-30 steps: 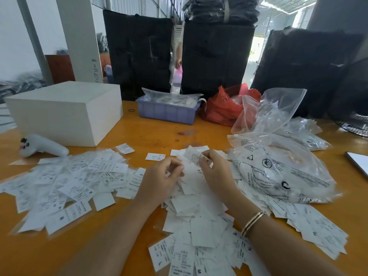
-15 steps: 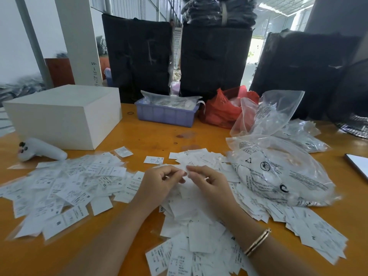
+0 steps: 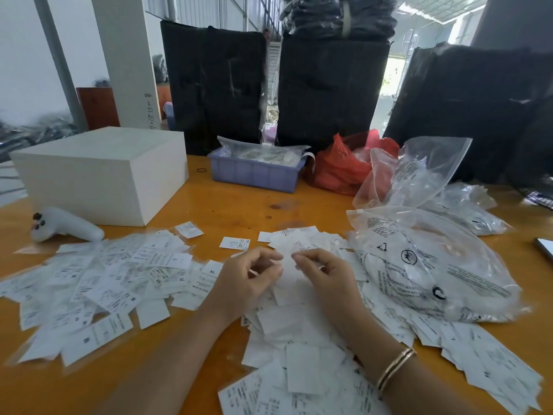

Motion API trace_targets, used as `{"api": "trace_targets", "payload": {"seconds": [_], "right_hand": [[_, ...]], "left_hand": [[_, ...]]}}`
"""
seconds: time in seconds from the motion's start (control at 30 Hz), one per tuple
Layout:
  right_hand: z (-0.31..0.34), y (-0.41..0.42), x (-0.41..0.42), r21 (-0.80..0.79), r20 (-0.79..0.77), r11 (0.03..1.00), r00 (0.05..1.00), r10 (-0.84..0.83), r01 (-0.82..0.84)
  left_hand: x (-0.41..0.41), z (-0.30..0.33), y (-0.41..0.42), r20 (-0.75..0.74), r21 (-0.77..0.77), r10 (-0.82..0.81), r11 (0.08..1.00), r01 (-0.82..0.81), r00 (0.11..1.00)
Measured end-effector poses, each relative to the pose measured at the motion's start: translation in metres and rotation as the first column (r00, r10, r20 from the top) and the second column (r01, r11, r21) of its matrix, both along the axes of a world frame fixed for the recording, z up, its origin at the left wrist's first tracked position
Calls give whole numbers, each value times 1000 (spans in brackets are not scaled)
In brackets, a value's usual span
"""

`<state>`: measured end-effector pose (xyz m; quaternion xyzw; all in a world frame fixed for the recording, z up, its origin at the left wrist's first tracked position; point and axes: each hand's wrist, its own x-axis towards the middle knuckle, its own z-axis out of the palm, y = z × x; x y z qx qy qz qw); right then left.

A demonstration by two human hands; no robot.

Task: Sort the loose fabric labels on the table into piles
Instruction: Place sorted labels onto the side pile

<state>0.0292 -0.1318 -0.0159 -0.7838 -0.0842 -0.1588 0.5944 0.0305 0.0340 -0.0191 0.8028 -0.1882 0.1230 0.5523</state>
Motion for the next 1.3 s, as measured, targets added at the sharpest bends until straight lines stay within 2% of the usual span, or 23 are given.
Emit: {"api": "trace_targets", "payload": {"seconds": [0.1, 0.17, 0.3, 0.37, 0.43, 0.5, 0.57, 0.63, 0.77, 0.93, 1.07, 1.13, 1.2, 1.27, 1.3], "right_hand": [[1, -3, -1, 124, -14, 992, 1000, 6, -5], [2, -5, -1, 147, -31, 989, 1000, 4, 0], [-2, 1, -2, 20, -97, 999, 994, 41, -39], [-2, 4, -3, -3, -64, 999, 997, 39, -40], [0, 1, -3, 33, -23, 999, 1000, 5, -4], [2, -2, -4, 61, 4, 998, 1000, 11, -12], [1, 0, -6, 0, 18, 999, 999, 50, -50], [-1, 3, -6, -90, 4, 995, 999, 47, -47], [0, 1, -1, -78, -84, 997, 996, 5, -12], [0, 2, -2, -34, -42, 999, 998, 35, -37], [1, 0, -1, 111, -110, 992, 992, 66, -54], [0, -2, 1, 141, -136, 990, 990, 43, -23], [0, -4, 1, 183, -165, 983, 986, 32, -1], [-1, -5, 2, 212, -177, 977, 984, 32, 6], [0, -5, 2, 212, -178, 977, 984, 29, 10]], "left_hand": [[2, 0, -1, -45, -13, 44, 999, -45, 998], [3, 1, 0, -99, -104, 100, 989, -110, 990], [4, 7, 2, -222, -366, 63, 920, -143, 973], [3, 8, 2, -239, -422, 27, 897, -129, 971], [2, 9, 2, -237, -383, 26, 916, -118, 971], [0, 6, -1, -194, -266, 25, 961, -77, 981], [-1, 4, -4, -129, -134, 27, 990, -44, 991], [-1, 3, -6, -83, -77, 45, 996, -51, 996], [1, 3, -5, -104, -104, 57, 992, -67, 993], [1, 1, -7, -130, -132, 28, 990, -46, 991], [4, 1, -3, -152, -191, 76, 976, -105, 985], [5, 0, -1, -94, -82, 109, 990, -117, 990], [5, -1, 2, 70, 148, 161, 974, -170, 984], [6, 0, 7, 186, 372, 149, 904, -210, 971], [6, 0, 9, 189, 472, 132, 856, -208, 973]]}}
